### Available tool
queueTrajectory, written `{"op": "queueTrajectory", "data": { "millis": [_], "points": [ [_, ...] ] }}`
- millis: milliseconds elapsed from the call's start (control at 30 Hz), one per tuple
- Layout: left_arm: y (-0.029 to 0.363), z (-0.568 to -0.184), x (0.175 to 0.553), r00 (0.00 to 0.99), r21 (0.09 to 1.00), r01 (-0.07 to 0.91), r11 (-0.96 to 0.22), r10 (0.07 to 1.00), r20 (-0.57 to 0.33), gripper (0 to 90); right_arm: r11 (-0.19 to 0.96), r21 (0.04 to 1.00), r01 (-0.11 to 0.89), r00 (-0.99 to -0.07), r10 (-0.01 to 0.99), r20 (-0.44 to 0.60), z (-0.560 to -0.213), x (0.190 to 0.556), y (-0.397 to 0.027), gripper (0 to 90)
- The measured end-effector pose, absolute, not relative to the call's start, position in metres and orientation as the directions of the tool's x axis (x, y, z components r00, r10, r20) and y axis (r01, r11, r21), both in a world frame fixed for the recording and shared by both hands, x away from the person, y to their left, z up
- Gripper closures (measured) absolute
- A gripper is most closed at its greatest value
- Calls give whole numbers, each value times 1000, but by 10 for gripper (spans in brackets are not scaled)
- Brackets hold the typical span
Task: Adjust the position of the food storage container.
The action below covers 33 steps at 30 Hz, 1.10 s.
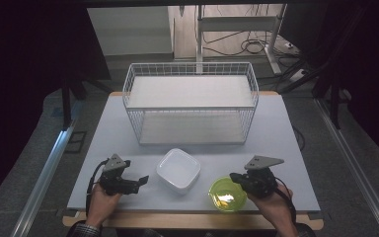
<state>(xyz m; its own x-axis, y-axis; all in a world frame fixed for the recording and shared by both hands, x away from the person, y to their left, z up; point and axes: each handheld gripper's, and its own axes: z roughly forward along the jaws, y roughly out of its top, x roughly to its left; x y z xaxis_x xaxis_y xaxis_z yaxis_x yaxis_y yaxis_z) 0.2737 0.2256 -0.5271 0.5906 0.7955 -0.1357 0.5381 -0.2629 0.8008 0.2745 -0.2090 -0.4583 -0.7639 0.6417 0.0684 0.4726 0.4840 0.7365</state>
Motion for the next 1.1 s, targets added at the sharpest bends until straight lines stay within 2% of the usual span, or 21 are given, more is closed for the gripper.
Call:
{"op": "queueTrajectory", "data": {
  "millis": [367, 567, 767, 1100],
  "points": [
    [225, -528, 274, 588, 792, 543, -278, 799, -123, 48, 535, 719, 443, -848, 511, 142, -463, 253, -171, 900],
    [225, -529, 274, 585, 792, 545, -275, 801, -124, 50, 598, 699, 391, -890, 438, 123, -467, 239, -153, 900],
    [224, -529, 274, 587, 790, 545, -281, 801, -120, 51, 643, 667, 377, -897, 431, 92, -472, 236, -150, 900],
    [224, -529, 275, 585, 787, 548, -284, 802, -118, 54, 618, 664, 422, -885, 438, 155, -472, 241, -161, 900]
  ]
}}
